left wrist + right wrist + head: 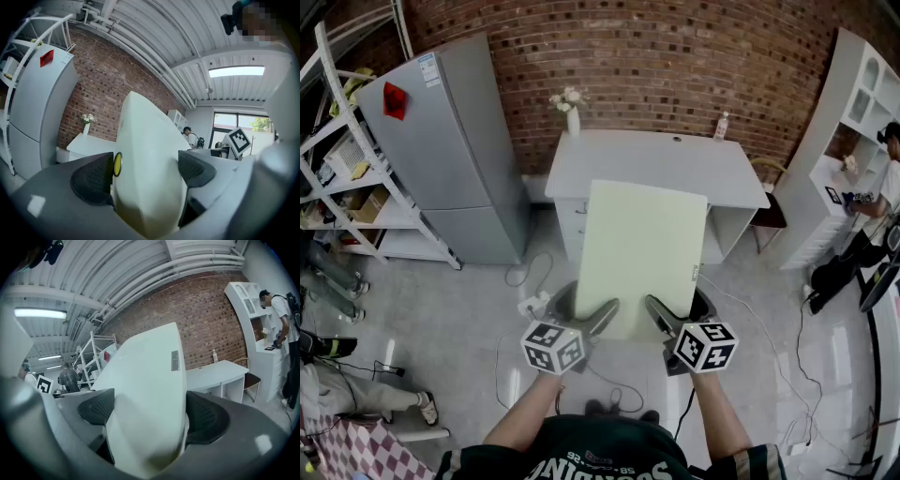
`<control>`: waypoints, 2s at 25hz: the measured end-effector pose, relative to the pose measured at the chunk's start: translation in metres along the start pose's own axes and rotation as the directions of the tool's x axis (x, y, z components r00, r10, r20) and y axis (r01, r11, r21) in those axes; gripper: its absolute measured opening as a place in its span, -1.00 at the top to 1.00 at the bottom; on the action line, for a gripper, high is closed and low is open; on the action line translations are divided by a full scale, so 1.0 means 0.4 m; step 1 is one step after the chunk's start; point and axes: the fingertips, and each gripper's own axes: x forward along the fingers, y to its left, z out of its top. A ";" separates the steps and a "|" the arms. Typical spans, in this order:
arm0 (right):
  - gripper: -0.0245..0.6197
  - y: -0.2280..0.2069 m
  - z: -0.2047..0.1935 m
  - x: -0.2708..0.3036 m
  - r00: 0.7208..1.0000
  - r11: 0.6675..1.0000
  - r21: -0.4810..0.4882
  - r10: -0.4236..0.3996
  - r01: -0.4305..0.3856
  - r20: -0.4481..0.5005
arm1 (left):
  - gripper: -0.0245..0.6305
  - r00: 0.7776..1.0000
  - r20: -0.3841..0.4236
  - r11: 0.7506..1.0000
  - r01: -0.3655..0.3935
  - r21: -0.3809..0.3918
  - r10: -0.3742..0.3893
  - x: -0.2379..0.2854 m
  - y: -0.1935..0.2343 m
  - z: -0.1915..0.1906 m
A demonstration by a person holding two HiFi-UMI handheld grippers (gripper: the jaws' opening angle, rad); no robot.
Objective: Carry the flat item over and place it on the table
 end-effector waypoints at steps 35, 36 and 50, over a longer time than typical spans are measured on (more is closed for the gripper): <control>-0.54 -0.052 0.022 0.109 0.998 0.998 0.021 -0.056 0.055 0.031 | -0.39 0.999 -0.025 0.999 0.041 0.008 -0.041 0.107 0.091 0.012; -0.54 -0.067 0.029 0.122 0.998 0.998 0.024 -0.055 0.054 0.030 | -0.39 0.999 -0.026 0.999 0.040 0.009 -0.039 0.126 0.097 0.015; -0.54 -0.383 0.190 0.359 0.999 0.998 0.051 -0.040 0.040 0.012 | -0.39 0.999 -0.048 1.000 0.014 0.014 -0.013 0.535 0.174 0.073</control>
